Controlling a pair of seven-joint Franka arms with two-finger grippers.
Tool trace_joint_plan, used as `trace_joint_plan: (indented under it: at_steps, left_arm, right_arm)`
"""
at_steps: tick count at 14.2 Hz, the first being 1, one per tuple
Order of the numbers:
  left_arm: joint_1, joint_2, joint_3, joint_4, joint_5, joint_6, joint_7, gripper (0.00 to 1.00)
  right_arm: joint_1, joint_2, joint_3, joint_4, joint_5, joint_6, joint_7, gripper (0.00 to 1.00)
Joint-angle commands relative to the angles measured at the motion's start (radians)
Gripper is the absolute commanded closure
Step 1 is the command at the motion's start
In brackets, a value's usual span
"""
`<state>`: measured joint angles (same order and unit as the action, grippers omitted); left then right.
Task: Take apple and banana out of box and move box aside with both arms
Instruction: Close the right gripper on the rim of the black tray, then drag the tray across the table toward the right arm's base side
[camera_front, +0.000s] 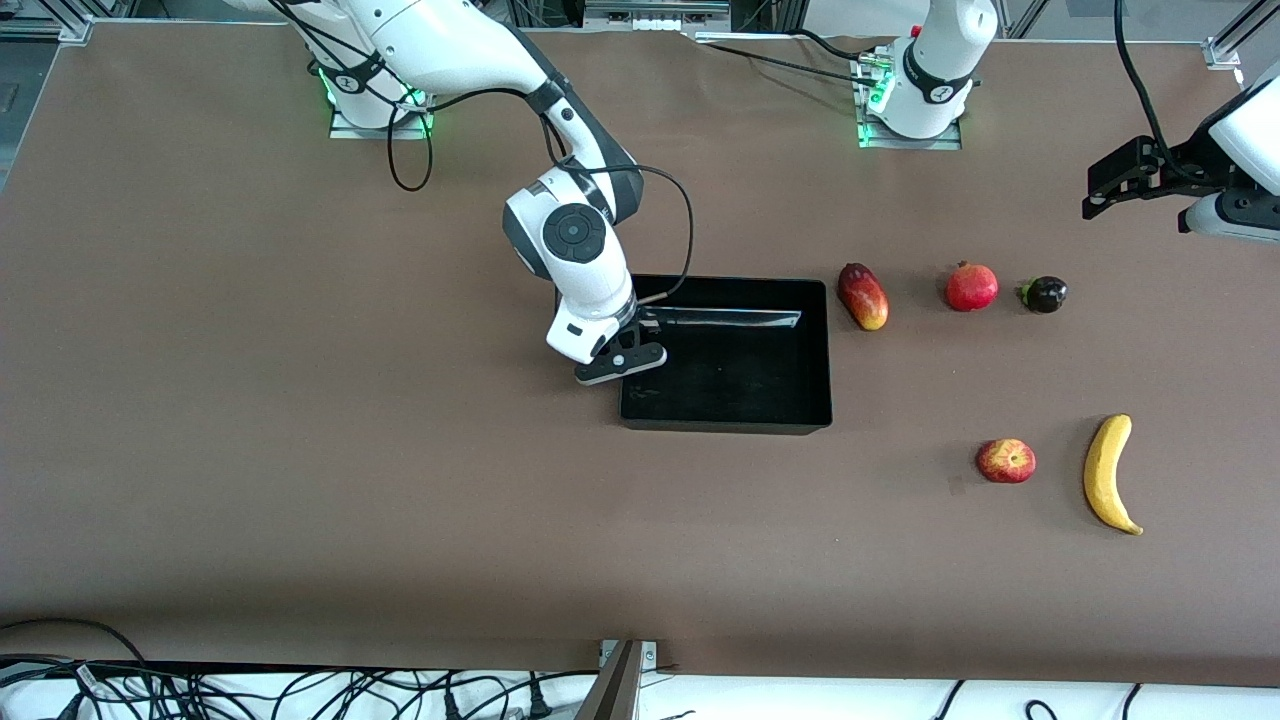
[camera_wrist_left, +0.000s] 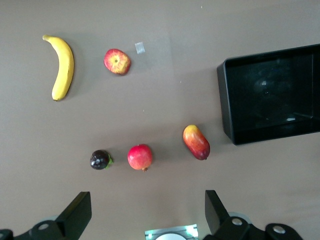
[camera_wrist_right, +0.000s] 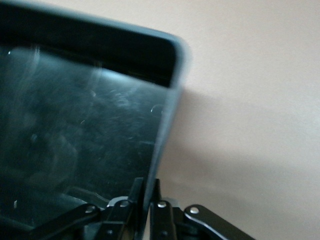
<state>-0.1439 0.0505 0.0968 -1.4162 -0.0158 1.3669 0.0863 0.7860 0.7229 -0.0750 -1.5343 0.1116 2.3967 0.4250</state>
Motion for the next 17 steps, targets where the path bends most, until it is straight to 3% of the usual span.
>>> trace_joint_plan:
  at_steps: [1,4,8,13,17]
  left_arm:
    - [-0.013,-0.023,0.014,-0.024,-0.010,-0.012,0.007,0.00]
    - [-0.013,-0.020,0.014,-0.024,-0.010,-0.012,0.006,0.00]
    - [-0.014,-0.020,0.014,-0.024,-0.009,-0.012,0.001,0.00]
    - [-0.011,-0.017,0.014,-0.023,-0.007,-0.011,0.003,0.00]
    - [-0.006,-0.011,0.014,-0.021,-0.007,-0.006,0.003,0.00]
  right_arm:
    - [-0.042,-0.044,-0.008,0.019,-0.009,-0.114,-0.015,1.00]
    - [-0.150,-0.161,-0.023,0.017,-0.001,-0.288,-0.092,1.00]
    - [-0.339,-0.255,-0.025,-0.006,0.002,-0.416,-0.309,1.00]
    - [-0.617,-0.263,-0.031,-0.042,0.022,-0.432,-0.584,1.00]
    - [-0.763,-0.252,-0.031,-0.112,0.074,-0.407,-0.753,1.00]
